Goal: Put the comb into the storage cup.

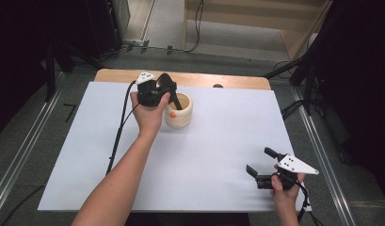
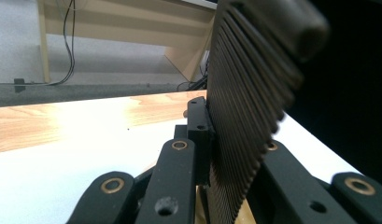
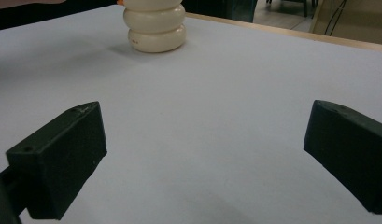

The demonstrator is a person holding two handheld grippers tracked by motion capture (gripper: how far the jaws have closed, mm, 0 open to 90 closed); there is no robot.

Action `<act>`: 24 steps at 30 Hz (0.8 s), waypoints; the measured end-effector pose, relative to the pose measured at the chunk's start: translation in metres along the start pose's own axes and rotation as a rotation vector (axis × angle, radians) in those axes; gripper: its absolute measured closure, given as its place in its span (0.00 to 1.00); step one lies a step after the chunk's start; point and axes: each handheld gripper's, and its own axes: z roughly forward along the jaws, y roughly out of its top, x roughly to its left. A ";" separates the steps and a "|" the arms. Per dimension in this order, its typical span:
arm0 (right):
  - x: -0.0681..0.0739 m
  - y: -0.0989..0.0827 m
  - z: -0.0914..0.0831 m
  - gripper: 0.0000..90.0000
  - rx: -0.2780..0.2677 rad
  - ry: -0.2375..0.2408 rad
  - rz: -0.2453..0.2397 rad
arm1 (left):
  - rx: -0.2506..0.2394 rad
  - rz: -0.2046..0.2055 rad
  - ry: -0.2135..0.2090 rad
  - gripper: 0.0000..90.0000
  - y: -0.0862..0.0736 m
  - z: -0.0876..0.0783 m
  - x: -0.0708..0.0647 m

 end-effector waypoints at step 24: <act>-0.001 0.000 0.001 0.00 0.001 0.000 -0.002 | 0.008 -0.062 -0.036 0.83 -0.010 0.006 0.010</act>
